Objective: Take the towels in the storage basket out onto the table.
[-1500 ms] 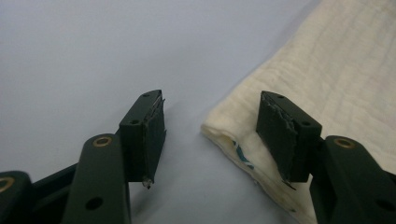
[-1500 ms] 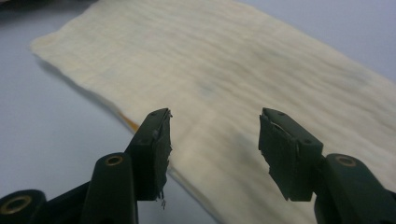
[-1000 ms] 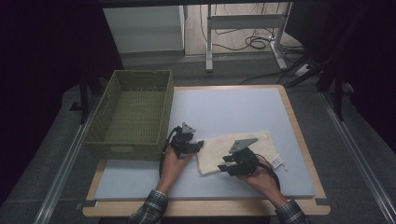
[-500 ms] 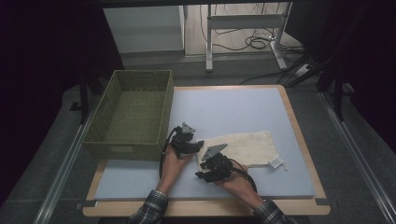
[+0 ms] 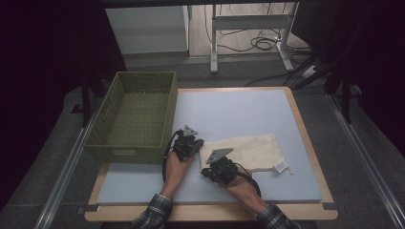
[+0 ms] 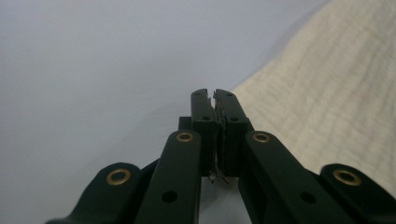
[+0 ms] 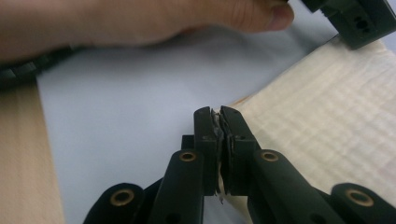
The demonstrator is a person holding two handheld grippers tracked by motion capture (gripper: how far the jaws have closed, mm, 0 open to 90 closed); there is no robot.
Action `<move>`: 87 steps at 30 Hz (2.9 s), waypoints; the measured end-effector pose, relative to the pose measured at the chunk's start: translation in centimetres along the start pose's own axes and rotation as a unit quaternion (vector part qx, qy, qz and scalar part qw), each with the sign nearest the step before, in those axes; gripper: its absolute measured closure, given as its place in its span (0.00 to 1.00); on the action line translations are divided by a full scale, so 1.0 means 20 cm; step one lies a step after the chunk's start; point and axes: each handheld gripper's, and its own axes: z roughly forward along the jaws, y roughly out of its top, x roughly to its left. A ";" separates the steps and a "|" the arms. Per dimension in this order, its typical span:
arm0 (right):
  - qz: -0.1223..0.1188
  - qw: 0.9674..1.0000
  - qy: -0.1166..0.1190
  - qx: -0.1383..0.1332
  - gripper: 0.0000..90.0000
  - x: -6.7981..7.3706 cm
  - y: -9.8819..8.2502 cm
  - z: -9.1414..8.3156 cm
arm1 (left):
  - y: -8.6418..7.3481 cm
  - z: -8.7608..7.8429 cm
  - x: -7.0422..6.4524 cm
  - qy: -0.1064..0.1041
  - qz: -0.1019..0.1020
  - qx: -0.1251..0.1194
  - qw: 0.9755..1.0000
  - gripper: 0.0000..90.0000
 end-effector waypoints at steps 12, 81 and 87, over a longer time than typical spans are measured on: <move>0.028 0.999 0.005 -0.047 0.95 -0.05 -0.03 -0.16 | 0.10 -0.02 -0.09 -0.005 0.018 -0.048 0.999 0.97; 0.205 0.964 -0.153 -0.065 0.85 -0.51 -0.75 -0.81 | 0.60 0.51 -0.63 -0.093 0.113 -0.037 0.989 0.70; 0.212 0.959 -0.178 -0.070 0.80 -0.52 -0.78 -0.88 | 0.54 0.45 -0.57 -0.082 0.114 -0.024 0.990 0.63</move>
